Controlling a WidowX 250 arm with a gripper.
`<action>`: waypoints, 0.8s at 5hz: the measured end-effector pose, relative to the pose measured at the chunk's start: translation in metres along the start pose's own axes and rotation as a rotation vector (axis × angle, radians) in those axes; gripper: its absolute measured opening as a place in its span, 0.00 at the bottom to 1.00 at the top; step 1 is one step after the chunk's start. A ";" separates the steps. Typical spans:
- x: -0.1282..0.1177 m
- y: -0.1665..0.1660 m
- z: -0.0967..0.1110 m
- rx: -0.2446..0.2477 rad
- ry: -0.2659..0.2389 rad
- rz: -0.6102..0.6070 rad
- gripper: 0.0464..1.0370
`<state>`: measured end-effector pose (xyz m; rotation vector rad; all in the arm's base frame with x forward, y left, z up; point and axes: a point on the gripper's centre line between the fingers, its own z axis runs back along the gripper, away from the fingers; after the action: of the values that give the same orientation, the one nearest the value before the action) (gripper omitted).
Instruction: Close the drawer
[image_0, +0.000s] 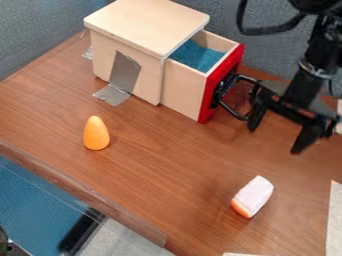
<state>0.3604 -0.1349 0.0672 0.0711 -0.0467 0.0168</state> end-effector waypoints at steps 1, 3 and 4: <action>0.032 0.004 -0.001 0.023 -0.043 -0.011 0.96; 0.066 0.023 -0.015 0.125 -0.085 -0.001 0.96; 0.083 0.042 -0.032 0.140 -0.059 0.035 0.96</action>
<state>0.4441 -0.0899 0.0420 0.2110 -0.1057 0.0525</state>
